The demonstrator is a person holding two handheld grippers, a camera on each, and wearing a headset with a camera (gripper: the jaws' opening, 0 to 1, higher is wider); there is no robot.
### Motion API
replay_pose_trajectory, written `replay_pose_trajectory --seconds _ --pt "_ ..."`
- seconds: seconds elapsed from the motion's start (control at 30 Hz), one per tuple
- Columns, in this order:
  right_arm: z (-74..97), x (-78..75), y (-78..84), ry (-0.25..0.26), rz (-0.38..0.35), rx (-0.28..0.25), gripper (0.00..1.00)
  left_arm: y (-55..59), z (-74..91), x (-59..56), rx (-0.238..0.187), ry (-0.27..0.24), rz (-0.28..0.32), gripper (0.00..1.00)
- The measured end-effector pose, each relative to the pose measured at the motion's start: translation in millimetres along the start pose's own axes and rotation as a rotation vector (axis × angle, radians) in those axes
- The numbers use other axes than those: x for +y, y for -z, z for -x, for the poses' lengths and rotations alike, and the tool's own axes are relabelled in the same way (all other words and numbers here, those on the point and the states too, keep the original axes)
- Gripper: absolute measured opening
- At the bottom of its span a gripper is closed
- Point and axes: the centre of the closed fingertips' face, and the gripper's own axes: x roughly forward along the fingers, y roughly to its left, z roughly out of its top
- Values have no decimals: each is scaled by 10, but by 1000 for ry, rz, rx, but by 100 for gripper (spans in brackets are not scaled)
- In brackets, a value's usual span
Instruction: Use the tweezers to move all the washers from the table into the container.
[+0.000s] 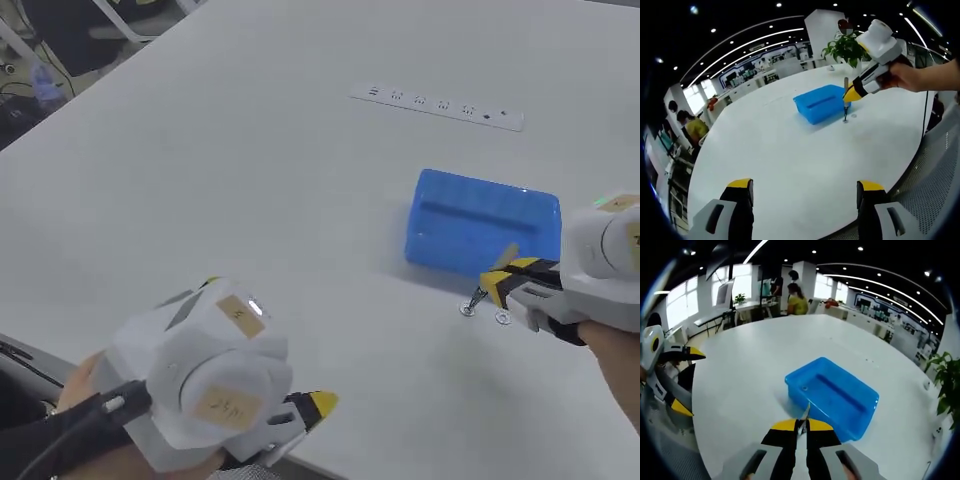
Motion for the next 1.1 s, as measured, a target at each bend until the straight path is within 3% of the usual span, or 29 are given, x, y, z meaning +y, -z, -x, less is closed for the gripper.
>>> replay_pose_trajectory --seconds 0.5,0.73,1.1 --pt "46 -19 23 19 -31 -24 1 5 1 -9 4 3 -2 87" --pt "136 -63 -87 18 -79 -58 1 4 5 -6 2 3 3 87" --pt "221 -162 -301 45 -74 -97 1 16 5 -4 8 1 1 87"
